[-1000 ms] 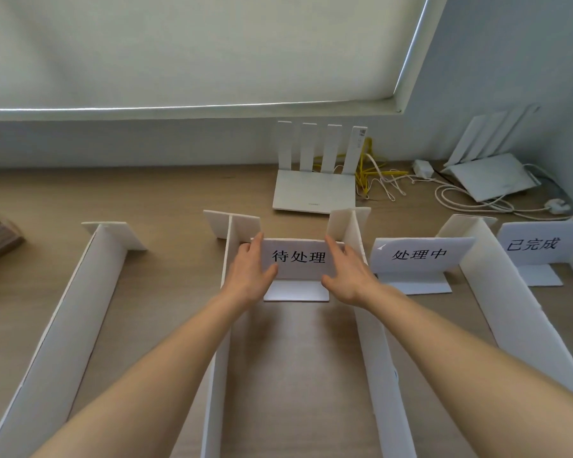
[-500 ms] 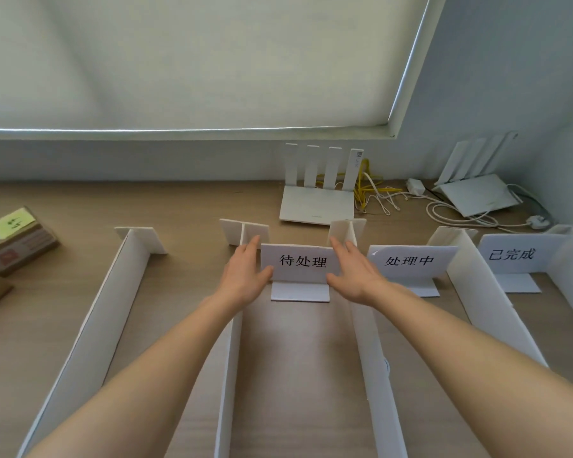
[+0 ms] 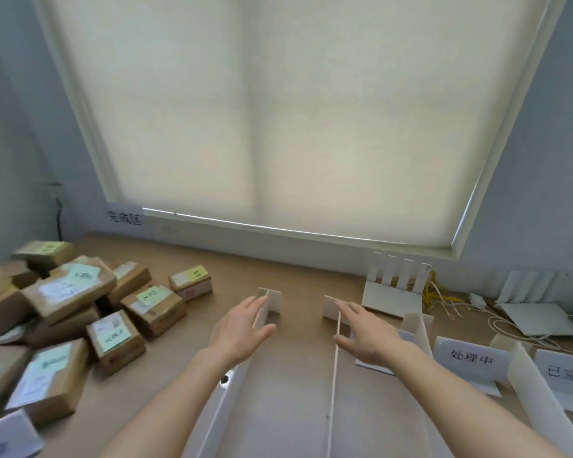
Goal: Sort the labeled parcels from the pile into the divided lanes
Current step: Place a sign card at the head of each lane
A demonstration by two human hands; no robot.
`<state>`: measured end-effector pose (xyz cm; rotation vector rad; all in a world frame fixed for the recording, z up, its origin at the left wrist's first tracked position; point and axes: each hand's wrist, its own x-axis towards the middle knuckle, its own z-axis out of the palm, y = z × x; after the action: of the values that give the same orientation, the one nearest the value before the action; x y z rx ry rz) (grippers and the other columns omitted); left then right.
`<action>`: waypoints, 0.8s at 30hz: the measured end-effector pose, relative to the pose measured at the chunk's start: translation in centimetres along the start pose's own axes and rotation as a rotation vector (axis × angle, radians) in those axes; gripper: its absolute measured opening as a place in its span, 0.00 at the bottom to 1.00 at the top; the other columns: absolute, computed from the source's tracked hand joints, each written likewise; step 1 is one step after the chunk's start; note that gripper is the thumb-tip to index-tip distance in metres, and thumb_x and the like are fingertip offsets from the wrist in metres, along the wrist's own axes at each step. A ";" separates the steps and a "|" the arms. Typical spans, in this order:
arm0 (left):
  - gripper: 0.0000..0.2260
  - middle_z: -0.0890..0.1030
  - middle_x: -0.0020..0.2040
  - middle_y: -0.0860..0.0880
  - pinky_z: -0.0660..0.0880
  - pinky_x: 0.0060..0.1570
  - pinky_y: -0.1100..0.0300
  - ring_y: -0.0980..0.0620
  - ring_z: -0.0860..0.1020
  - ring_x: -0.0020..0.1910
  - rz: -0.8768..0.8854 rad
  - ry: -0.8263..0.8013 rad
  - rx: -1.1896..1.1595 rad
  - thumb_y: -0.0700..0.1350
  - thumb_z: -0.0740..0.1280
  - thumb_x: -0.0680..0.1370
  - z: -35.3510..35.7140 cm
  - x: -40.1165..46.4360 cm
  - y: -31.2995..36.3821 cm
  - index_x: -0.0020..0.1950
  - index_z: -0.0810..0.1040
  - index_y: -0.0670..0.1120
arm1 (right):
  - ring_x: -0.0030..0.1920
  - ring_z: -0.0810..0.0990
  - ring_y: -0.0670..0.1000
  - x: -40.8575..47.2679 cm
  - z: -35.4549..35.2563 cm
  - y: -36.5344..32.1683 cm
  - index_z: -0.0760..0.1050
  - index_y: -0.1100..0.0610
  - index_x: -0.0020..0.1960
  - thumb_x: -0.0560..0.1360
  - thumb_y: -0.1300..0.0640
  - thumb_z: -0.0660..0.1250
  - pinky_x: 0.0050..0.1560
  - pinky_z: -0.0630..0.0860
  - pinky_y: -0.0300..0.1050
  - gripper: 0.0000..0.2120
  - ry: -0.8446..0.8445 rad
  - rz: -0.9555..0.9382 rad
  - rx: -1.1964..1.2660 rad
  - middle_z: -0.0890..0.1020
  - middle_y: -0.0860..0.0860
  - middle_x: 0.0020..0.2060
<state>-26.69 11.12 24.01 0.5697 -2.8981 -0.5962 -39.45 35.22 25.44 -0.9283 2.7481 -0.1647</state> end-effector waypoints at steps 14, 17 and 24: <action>0.34 0.61 0.79 0.51 0.65 0.72 0.45 0.47 0.63 0.76 -0.387 0.312 0.119 0.67 0.63 0.75 -33.2 -36.3 -28.2 0.78 0.60 0.59 | 0.79 0.61 0.53 -16.3 -5.5 -45.4 0.49 0.42 0.82 0.79 0.37 0.64 0.72 0.68 0.51 0.39 0.135 -0.474 -0.063 0.54 0.48 0.82; 0.34 0.62 0.79 0.50 0.64 0.73 0.46 0.46 0.63 0.76 -0.452 0.359 0.093 0.66 0.64 0.76 -36.8 -42.0 -31.5 0.79 0.60 0.57 | 0.79 0.61 0.54 -18.9 -5.8 -52.4 0.48 0.42 0.83 0.79 0.37 0.63 0.69 0.70 0.52 0.38 0.140 -0.561 -0.092 0.54 0.48 0.82; 0.33 0.60 0.80 0.50 0.60 0.74 0.51 0.47 0.62 0.77 -0.550 0.443 0.070 0.64 0.64 0.78 -40.4 -49.4 -36.3 0.79 0.60 0.55 | 0.76 0.66 0.54 -21.0 -5.7 -62.7 0.48 0.42 0.82 0.79 0.37 0.64 0.61 0.77 0.53 0.38 0.162 -0.672 -0.122 0.58 0.47 0.81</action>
<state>38.96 -14.94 43.90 1.3371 -2.3429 -0.3579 11.82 -1.49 46.15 -1.9168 2.4852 -0.1903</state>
